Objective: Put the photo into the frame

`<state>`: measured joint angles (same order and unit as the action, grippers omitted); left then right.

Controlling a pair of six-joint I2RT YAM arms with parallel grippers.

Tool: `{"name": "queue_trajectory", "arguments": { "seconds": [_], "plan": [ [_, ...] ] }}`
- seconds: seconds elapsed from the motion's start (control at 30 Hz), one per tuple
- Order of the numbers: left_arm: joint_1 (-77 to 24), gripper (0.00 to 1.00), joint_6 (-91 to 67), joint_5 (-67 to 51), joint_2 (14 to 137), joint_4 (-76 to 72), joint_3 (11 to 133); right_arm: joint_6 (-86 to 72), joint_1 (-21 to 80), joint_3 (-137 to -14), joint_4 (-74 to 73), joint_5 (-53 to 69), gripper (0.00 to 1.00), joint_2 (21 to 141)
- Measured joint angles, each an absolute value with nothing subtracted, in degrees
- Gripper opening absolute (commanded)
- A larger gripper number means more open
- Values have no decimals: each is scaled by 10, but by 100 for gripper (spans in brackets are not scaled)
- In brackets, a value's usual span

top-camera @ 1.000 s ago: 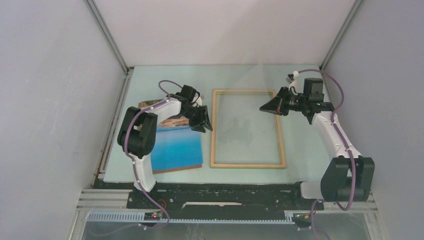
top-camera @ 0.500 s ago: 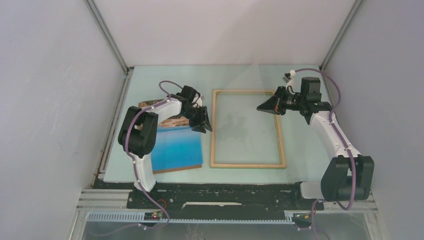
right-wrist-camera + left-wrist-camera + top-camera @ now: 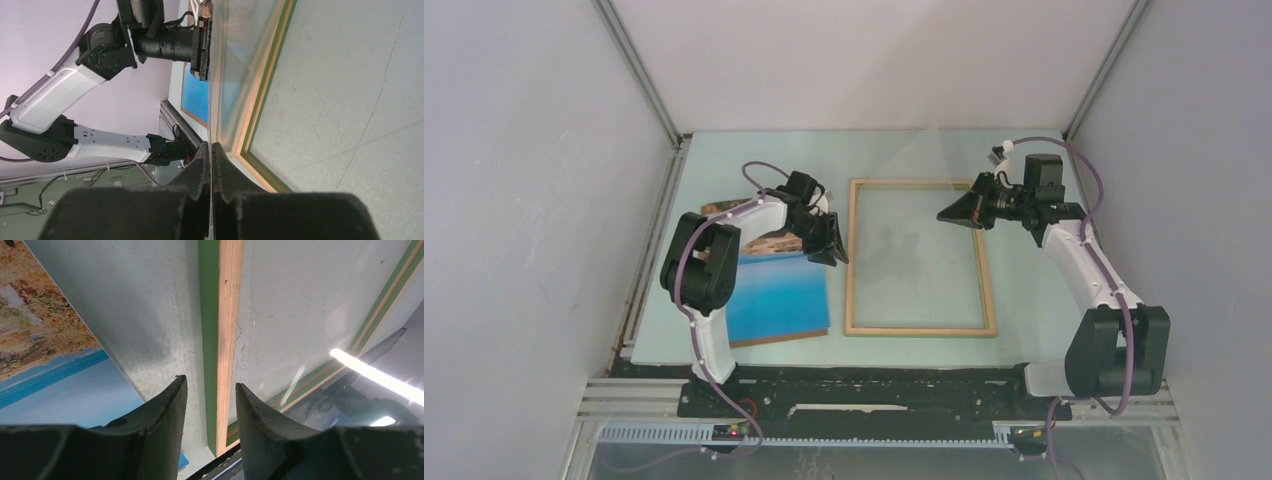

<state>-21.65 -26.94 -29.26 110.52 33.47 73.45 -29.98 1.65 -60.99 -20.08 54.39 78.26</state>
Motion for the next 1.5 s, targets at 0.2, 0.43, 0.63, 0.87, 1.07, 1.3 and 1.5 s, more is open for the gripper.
{"name": "queue_trajectory", "arguments": {
  "seconds": [0.2, 0.43, 0.63, 0.87, 1.07, 1.3, 1.5],
  "plan": [
    [-216, 45, -269, -294, 1105, 335, 735, -300, 16, -610, -191, 546, 0, 804],
    [-222, 44, -270, -298, 1107, 335, 735, -300, 12, -610, -177, 546, 0, 814],
    [-228, 43, -269, -300, 1115, 335, 735, -300, 6, -610, -178, 543, 0, 816],
    [-229, 42, -269, -301, 1115, 335, 735, -299, 6, -594, -169, 528, 0, 814],
    [-229, 42, -269, -302, 1115, 335, 735, -310, 6, -554, -138, 528, 0, 814],
    [-229, 41, -269, -302, 1115, 335, 735, -326, 6, -551, -122, 529, 0, 814],
    [-229, 41, -269, -302, 1115, 335, 735, -328, 7, -546, -113, 529, 0, 814]
  ]
}}
